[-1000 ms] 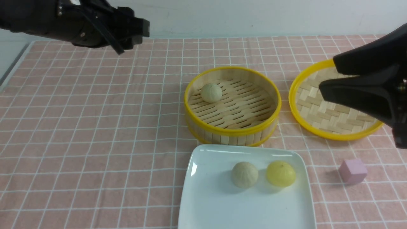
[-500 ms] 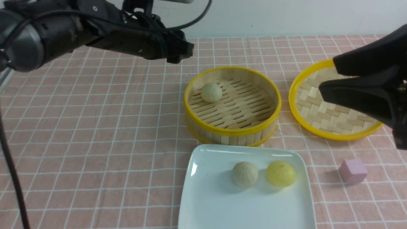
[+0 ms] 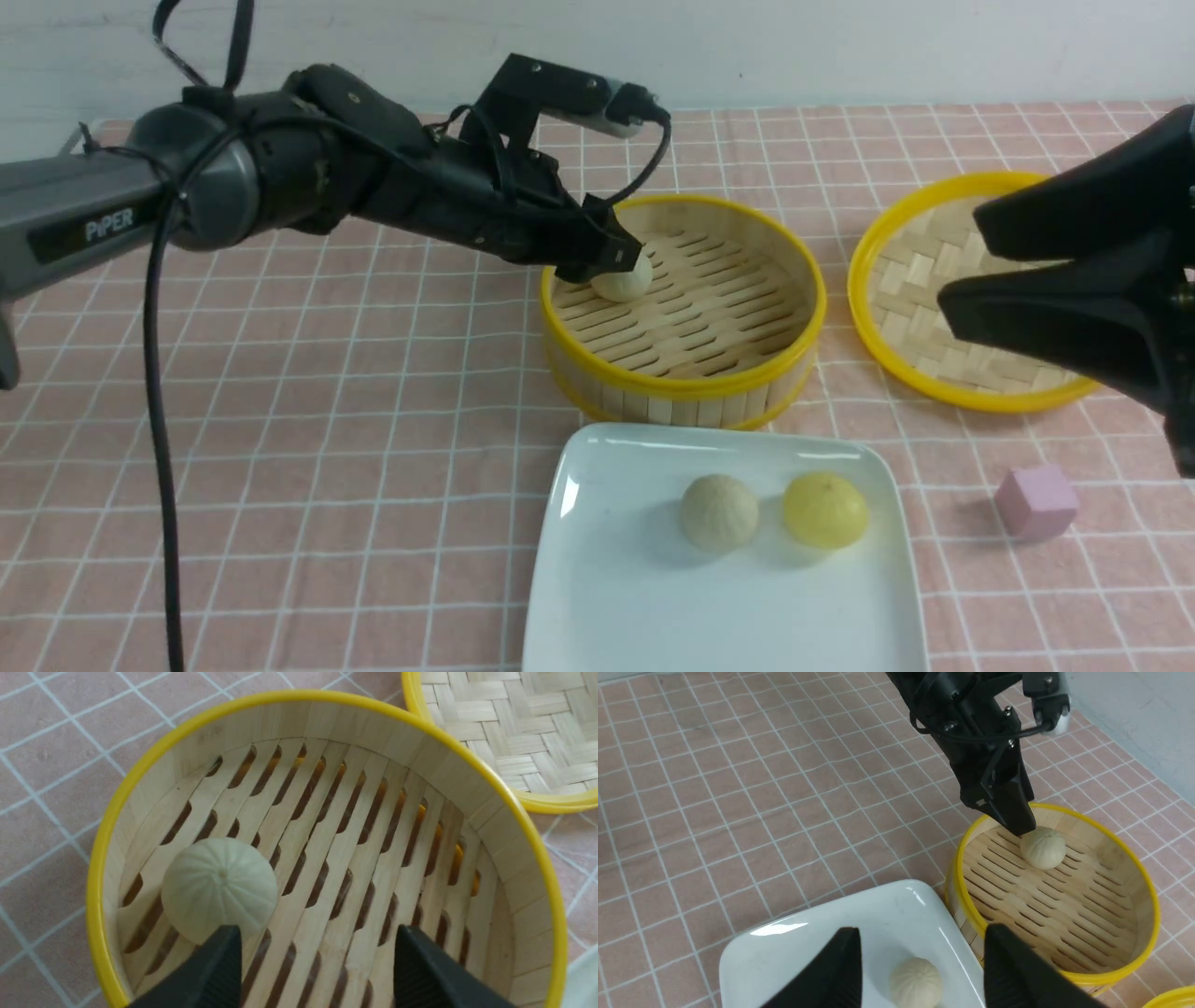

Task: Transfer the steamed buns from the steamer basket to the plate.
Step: Use the left arm to grab the steamed stuffed bun that is closest to it

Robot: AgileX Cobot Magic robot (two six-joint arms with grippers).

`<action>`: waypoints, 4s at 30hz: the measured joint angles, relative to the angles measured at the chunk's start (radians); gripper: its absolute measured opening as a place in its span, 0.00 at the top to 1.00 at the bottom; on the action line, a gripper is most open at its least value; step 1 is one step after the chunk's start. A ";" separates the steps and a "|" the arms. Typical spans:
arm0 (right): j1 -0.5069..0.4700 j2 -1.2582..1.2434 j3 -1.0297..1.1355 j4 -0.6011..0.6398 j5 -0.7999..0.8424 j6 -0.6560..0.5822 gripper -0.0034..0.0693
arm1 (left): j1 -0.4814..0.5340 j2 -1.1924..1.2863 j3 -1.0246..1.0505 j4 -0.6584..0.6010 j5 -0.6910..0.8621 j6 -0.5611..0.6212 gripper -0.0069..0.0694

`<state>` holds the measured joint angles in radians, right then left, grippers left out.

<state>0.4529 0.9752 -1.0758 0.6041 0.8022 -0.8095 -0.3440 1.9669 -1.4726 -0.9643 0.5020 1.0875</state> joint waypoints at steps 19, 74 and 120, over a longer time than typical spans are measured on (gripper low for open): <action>0.000 0.000 0.000 -0.004 0.052 0.033 0.45 | 0.000 0.070 -0.005 -0.199 -0.064 0.206 0.32; 0.000 0.000 0.000 -0.006 0.059 0.054 0.45 | 0.168 -0.163 -0.059 0.110 0.655 -0.504 0.34; 0.000 0.000 0.000 -0.004 0.100 0.059 0.45 | -0.042 0.348 -0.737 0.578 0.564 -0.616 0.36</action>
<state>0.4529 0.9752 -1.0758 0.6005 0.9022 -0.7504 -0.3860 2.3145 -2.2096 -0.3863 1.0660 0.4717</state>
